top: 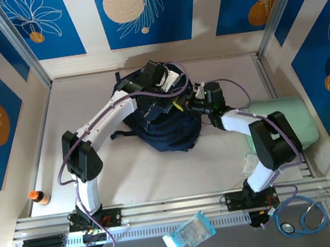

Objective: Pack books, pencil case, and school supplies into a backpack

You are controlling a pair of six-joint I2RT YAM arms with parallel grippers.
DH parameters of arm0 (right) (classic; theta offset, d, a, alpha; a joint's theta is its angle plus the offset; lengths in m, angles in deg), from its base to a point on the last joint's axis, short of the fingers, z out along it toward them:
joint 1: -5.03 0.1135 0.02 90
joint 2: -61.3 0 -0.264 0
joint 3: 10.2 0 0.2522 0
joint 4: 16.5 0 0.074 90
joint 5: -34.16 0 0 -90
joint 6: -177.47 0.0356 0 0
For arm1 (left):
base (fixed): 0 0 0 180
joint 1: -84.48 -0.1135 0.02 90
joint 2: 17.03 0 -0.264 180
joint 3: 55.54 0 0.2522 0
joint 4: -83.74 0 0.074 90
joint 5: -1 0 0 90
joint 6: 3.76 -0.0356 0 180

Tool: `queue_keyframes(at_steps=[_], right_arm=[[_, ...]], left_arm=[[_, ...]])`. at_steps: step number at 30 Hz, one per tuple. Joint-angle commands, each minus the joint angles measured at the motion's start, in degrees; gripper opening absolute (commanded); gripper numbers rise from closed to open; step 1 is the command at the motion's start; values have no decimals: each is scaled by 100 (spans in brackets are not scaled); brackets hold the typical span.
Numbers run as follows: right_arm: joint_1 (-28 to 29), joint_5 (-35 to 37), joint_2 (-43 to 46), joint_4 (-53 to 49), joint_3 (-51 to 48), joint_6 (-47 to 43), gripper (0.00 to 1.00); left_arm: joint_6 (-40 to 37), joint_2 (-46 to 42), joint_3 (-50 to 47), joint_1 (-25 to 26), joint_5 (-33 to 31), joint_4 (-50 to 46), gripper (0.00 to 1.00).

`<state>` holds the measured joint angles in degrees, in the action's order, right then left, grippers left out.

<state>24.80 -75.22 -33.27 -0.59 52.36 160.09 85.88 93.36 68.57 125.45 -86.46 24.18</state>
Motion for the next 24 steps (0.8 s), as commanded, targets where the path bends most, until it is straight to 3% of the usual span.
queue_keyframes(at_steps=[1, 8, 13, 17, 19, 22, 24], right_arm=[[112, 415, -260, -631, 372, 201, 8], [91, 349, -356, -1545, 760, 125, 29], [-248, 137, 709, -1764, 2, -76, 41], [-502, 542, 1680, -2975, -481, -921, 50], [-758, 603, 2119, -3365, -822, -1234, 56], [-1059, 705, 2614, -3859, -1172, -1572, 63], [-1123, 761, 2862, -4152, -1223, -1795, 67]], left_arm=[[142, -24, 391, -46, 290, 181, 5], [202, 9, 426, -63, 332, 138, 6], [295, 52, 426, -98, 427, 141, 6], [251, 64, 379, -98, 376, 137, 7], [254, 38, 198, -99, 257, 170, 16], [404, -123, -268, -107, 347, 343, 46], [532, -314, -616, -118, 588, 481, 59]])
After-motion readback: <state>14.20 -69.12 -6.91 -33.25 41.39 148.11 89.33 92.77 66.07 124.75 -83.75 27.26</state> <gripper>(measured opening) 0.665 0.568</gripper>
